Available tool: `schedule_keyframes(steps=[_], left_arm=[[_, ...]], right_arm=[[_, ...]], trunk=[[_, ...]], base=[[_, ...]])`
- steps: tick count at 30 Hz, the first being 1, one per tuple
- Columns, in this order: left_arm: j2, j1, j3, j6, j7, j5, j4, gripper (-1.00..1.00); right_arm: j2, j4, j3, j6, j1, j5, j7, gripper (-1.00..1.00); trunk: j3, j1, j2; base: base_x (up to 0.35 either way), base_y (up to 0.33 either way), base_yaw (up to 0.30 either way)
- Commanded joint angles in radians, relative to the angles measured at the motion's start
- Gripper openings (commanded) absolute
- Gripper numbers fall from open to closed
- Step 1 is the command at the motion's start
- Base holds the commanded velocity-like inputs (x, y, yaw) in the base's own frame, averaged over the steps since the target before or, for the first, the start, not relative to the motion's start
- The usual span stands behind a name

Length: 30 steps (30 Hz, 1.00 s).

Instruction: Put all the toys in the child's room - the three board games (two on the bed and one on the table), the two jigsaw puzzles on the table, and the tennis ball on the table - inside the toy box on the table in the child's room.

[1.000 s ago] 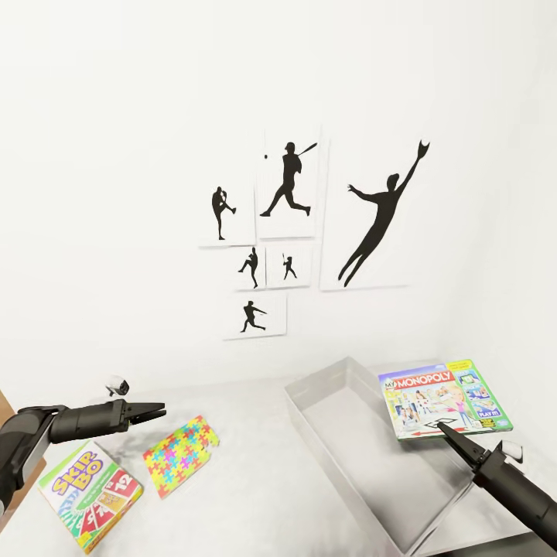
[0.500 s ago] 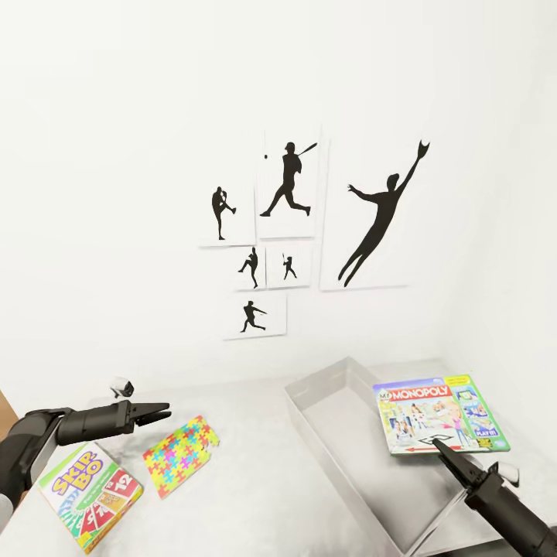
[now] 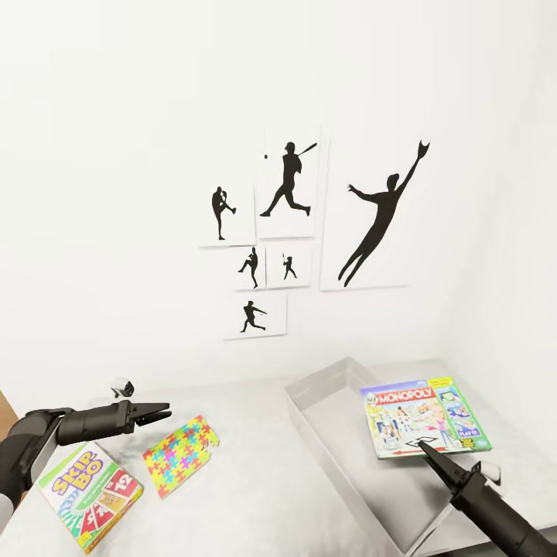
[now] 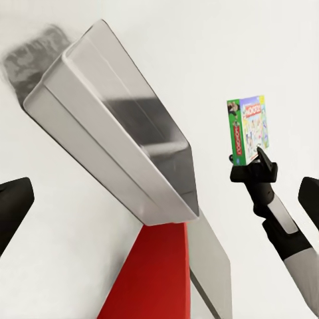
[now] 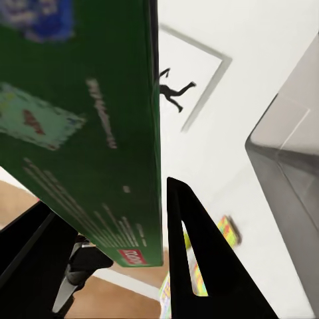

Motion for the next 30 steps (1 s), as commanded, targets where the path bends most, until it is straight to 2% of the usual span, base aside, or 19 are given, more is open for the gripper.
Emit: schedule_keyframes(steps=[1,19,26,30], left_arm=[[0.000,0.000,0.000,0.011,-0.004,0.000,0.000,1.00],[0.000,0.000,-0.001,0.011,-0.004,-0.001,0.000,1.00],[0.000,0.000,-0.001,0.011,-0.004,-0.001,0.000,1.00],[0.000,0.000,-0.001,0.011,-0.004,-0.001,0.000,1.00]], right_arm=[[0.000,0.000,0.004,0.004,0.000,-0.002,0.002,-1.00],[0.004,0.002,0.021,0.000,-0.001,0.002,-0.006,-1.00],[0.009,0.050,0.045,0.002,-0.016,0.001,-0.106,-1.00],[0.011,0.066,0.058,0.017,-0.058,-0.001,-0.144,-1.00]], trunk=[[-0.001,0.000,-0.001],[-0.001,0.000,-0.001],[-0.001,0.000,-0.001],[-0.001,0.000,-0.001]], base=[[0.000,0.000,0.000],[0.000,0.000,0.000],[0.000,0.000,0.000],[0.000,0.000,0.000]])
